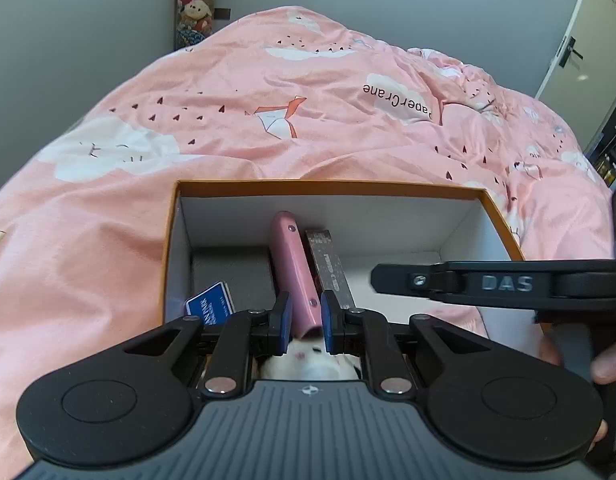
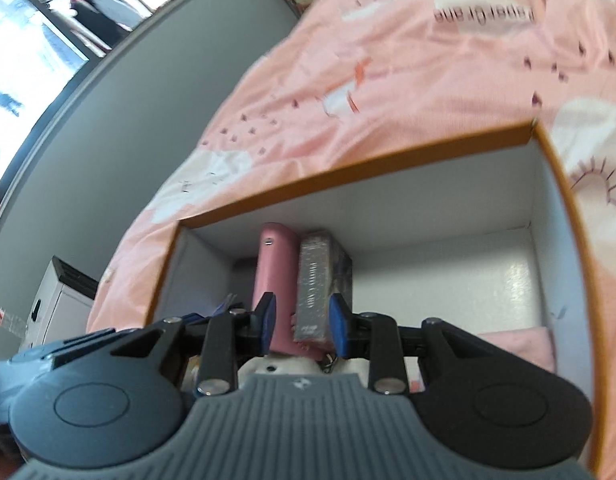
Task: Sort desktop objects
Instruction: 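Lower both held items into the orange box and open both grippers, then grasp the gold square box with left gripper while right gripper grasps white card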
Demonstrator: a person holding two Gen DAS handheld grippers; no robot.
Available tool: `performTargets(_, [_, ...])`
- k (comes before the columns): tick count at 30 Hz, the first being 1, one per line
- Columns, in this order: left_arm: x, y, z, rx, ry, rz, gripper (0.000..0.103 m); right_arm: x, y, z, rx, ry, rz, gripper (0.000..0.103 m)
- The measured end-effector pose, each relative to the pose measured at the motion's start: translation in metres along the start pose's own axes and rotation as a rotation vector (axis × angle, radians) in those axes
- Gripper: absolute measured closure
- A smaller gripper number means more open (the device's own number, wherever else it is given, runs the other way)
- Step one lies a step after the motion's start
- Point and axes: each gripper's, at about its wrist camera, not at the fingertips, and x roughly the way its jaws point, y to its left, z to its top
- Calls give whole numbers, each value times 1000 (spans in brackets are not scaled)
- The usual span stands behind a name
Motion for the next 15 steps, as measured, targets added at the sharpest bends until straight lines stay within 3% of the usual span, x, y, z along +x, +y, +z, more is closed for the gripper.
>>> performTargets(7, [-36, -12, -18, 27, -8, 11, 86, -56, 22, -28, -107, -81, 45, 70])
performTargets(15, [-72, -25, -43, 62, -9, 28, 86, -92, 41, -68, -175, -78, 47, 70])
